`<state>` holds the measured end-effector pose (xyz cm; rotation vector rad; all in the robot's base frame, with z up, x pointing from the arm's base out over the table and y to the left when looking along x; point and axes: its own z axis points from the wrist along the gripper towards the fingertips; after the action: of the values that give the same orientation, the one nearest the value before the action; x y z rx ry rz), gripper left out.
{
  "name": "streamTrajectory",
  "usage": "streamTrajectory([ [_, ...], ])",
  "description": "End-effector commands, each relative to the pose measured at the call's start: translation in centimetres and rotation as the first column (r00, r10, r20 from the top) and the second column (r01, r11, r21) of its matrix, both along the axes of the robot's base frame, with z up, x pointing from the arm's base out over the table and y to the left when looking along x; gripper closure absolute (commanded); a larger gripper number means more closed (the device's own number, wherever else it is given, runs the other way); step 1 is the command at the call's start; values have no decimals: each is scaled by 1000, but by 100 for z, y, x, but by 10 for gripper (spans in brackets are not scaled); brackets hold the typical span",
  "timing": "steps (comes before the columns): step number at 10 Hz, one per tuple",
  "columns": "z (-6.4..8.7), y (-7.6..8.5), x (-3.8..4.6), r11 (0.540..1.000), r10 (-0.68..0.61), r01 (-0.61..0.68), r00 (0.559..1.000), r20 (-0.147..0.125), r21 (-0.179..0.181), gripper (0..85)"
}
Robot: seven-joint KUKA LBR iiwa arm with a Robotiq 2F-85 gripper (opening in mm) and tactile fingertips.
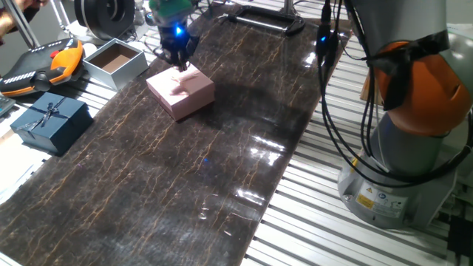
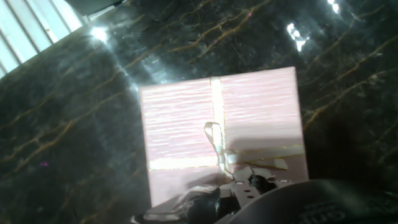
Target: Cover the box
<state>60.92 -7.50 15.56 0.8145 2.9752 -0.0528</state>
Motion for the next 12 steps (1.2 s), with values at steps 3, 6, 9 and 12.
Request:
streamTrajectory([
  [3,175,-53,-83,999,50,-49,999,-8,22,843],
  [6,342,8,-104,992,128,-128,991,-34,2,843],
  [9,482,99,-128,987,159,-159,986,-50,16,843],
  [12,613,313,-181,987,157,-156,986,-50,28,843],
])
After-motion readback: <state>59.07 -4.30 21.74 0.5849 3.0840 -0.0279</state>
